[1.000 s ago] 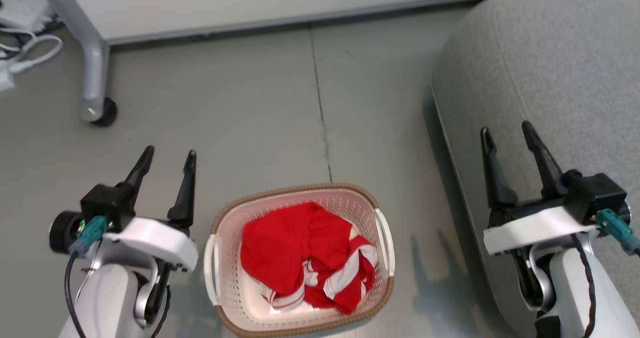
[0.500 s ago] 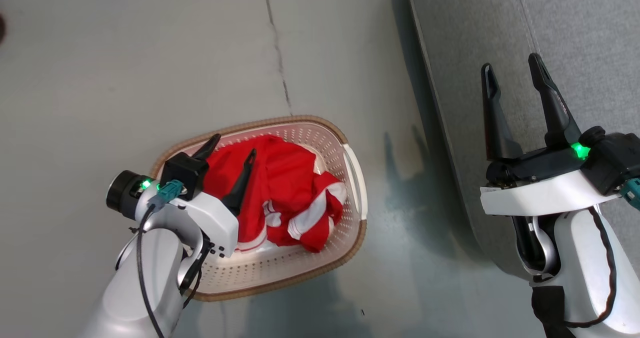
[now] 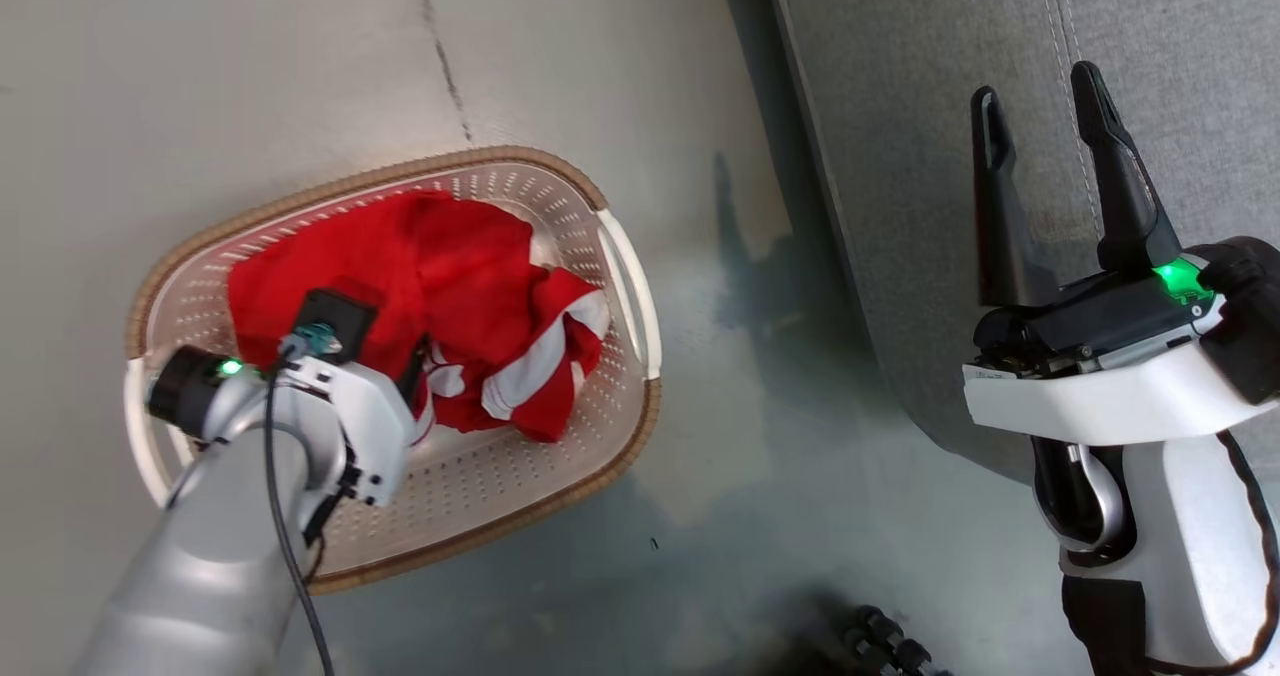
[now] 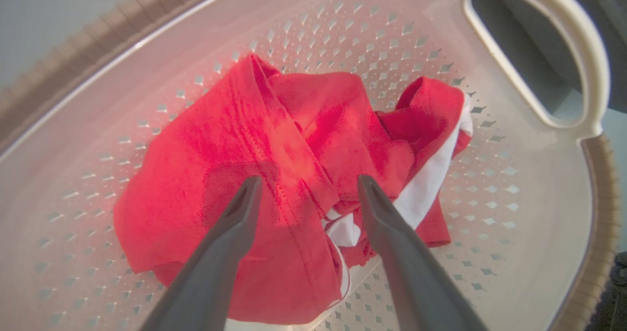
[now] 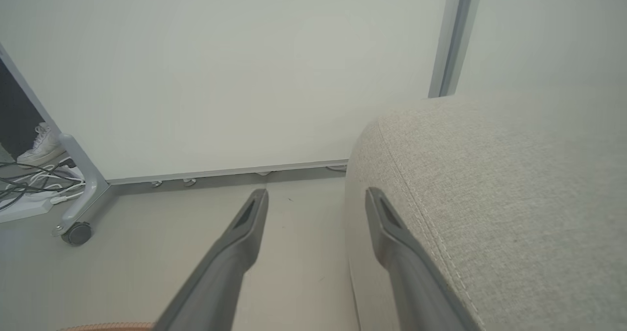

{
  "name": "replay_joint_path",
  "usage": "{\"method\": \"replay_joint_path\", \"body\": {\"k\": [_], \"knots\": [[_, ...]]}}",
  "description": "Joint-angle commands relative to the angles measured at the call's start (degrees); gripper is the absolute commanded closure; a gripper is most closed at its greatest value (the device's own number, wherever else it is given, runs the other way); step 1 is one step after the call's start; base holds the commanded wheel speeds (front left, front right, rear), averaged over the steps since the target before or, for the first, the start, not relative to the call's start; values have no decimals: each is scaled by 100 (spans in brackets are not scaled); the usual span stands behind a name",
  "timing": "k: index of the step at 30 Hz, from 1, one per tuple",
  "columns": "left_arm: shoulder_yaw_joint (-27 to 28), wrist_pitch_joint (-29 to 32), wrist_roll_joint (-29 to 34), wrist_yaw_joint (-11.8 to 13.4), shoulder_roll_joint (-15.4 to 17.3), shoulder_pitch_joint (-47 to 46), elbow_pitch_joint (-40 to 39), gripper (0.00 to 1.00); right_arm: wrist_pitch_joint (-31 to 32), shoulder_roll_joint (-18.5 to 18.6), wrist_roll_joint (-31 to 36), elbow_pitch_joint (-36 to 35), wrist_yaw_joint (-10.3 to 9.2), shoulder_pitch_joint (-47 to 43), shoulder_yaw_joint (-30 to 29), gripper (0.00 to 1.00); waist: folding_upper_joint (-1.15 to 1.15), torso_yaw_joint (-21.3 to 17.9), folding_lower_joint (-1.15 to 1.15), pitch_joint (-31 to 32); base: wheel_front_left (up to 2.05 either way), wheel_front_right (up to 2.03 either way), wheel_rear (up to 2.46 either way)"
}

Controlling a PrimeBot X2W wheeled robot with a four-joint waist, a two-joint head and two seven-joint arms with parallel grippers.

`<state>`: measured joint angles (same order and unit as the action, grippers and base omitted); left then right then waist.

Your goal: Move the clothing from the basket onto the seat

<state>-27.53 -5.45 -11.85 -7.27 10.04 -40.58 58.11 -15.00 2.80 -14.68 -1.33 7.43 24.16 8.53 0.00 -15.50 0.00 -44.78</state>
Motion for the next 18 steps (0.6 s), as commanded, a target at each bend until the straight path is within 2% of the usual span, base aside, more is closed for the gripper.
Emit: {"method": "replay_joint_path", "body": {"k": [1, 7, 10, 11, 12, 18], "knots": [[10, 5, 35, -12, 82, -162, 121, 0, -26, 20, -71, -66, 12, -13, 7, 0, 0, -200, 0, -221, 0, 0, 0], [54, -2, 15, 113, 286, -624, 794, 0, -27, 19, -261, -256, 11, -90, 54, 0, 0, -433, 0, -536, 0, 0, 0], [132, -34, -53, 251, 344, -771, 1033, 0, -27, 18, -352, -312, 12, -92, 82, 0, 0, -501, 0, -635, 0, 0, 0], [150, -68, -87, 306, 367, -857, 1136, 55, -27, 19, -396, -330, 12, -95, 103, 0, 0, -537, 0, -674, 0, 0, 0], [159, -53, -102, 343, 373, -888, 1188, 100, -27, 19, -415, -344, 12, -96, 110, 0, 0, -550, 0, -690, 0, 0, 0], [97, -123, -91, 400, 384, -1031, 1341, 100, -27, 19, -381, -336, 12, -101, 85, 0, 0, -521, 0, -671, 0, 0, 0]]}}
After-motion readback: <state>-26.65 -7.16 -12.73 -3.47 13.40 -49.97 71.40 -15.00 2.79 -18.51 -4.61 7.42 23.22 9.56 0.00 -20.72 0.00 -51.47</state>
